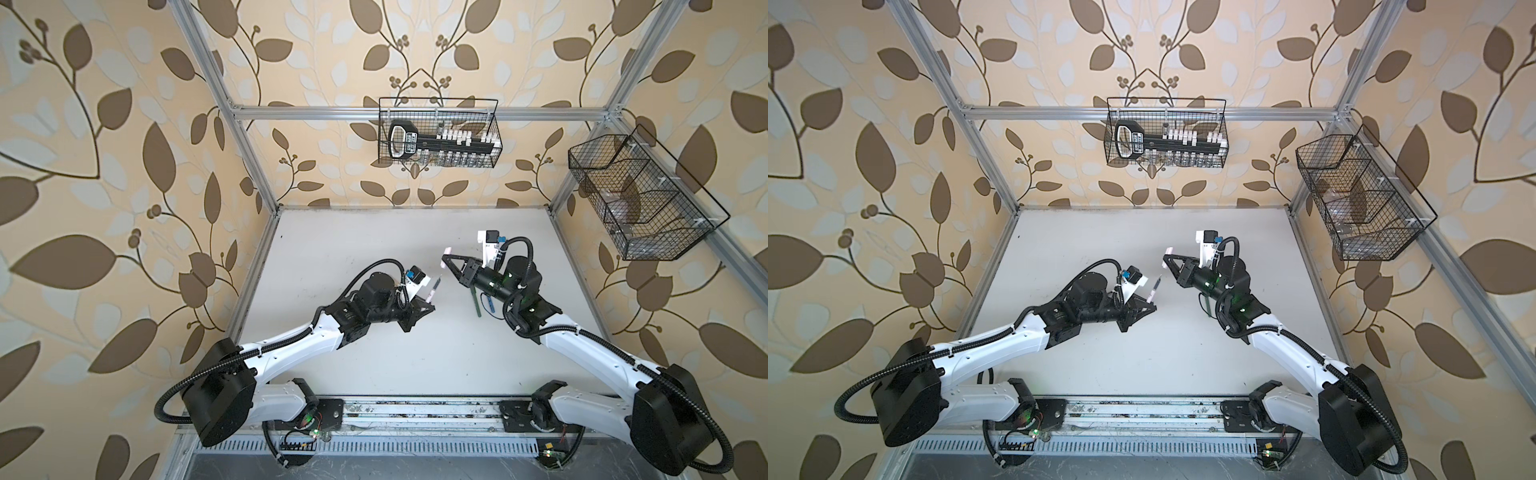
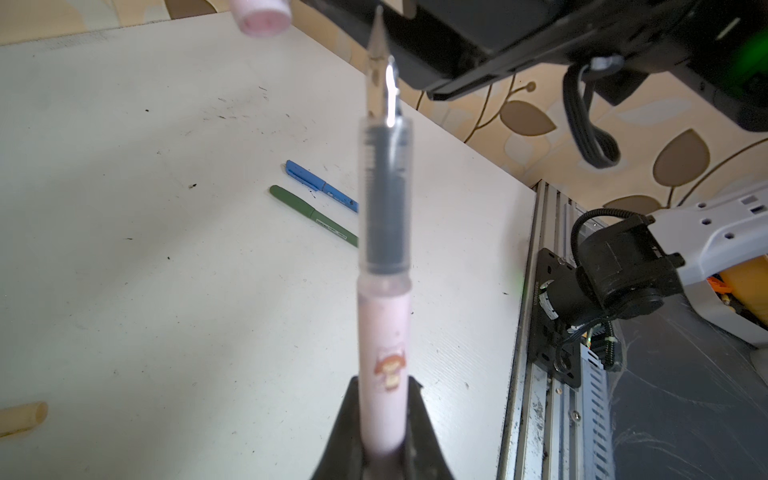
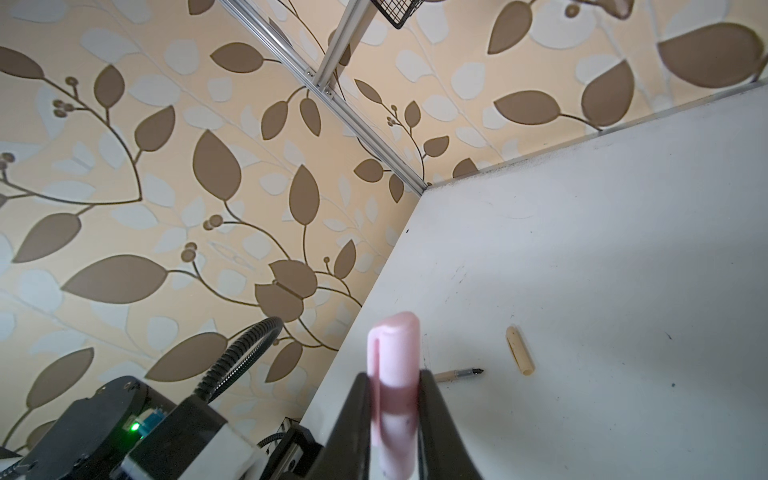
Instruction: Insert the pens into the pen caps
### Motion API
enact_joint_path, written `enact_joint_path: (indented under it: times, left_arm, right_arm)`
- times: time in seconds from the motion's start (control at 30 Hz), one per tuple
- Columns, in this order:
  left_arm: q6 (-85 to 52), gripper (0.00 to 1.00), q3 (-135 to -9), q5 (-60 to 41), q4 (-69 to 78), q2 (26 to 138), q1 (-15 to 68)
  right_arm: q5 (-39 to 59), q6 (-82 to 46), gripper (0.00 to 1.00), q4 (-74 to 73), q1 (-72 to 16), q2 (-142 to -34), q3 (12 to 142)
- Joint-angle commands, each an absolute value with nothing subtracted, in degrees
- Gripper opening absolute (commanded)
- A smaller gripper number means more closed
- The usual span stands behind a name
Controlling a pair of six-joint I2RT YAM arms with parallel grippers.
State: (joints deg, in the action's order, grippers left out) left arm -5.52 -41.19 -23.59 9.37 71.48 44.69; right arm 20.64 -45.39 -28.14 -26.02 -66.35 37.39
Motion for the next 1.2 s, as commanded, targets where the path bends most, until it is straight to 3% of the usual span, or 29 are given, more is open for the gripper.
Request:
enact_joint_path:
  times: [0.0, 1.17]
  left_arm:
    - [-5.6, 0.0, -42.8, -23.5, 11.6, 71.0, 45.2]
    - [-5.8, 0.0, -42.8, -22.9, 11.7, 70.2, 45.2]
  right_arm:
    - [22.4, -46.2, 0.19, -29.5, -26.5, -64.9, 39.1]
    - [20.4, -44.6, 0.18, -28.3, -28.9, -63.4, 37.5]
